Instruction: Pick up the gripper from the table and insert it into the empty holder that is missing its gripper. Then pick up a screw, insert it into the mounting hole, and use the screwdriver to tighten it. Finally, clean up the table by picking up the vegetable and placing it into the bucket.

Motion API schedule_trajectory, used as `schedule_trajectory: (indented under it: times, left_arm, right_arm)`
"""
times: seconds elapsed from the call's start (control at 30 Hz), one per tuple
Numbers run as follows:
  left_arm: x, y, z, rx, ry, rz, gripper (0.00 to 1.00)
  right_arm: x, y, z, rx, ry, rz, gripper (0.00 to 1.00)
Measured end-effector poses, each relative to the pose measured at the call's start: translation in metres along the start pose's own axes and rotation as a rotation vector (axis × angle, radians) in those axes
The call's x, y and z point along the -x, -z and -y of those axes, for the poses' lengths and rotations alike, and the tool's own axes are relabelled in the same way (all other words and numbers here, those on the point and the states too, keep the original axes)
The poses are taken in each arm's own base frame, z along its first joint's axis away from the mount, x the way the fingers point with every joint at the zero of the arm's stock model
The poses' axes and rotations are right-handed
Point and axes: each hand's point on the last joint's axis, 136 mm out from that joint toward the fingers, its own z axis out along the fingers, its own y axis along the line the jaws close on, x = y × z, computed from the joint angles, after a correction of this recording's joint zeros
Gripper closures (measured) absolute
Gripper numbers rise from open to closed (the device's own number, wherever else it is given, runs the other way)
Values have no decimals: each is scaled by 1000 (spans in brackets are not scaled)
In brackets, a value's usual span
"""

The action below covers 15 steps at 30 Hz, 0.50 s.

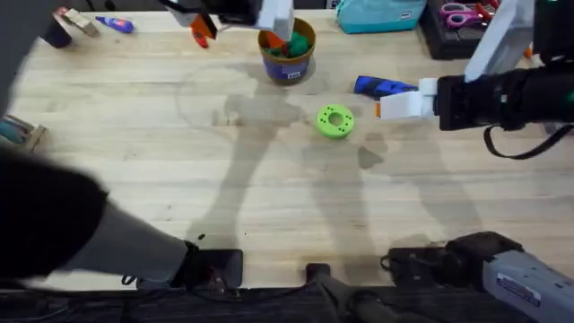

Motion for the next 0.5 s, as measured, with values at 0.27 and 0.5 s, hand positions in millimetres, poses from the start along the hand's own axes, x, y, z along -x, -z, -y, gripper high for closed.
schedule_trajectory:
  times: [0.27, 0.5]
  left_arm:
    - [-61, 6, -14, 19, 46, 4, 14]
    - [-113, -16, -21, 25, 77, -59, 14]
  right_arm:
    - [0, 0, 0, 0, 0, -1, 16]
    - [0, 0, 0, 0, 0, -1, 16]
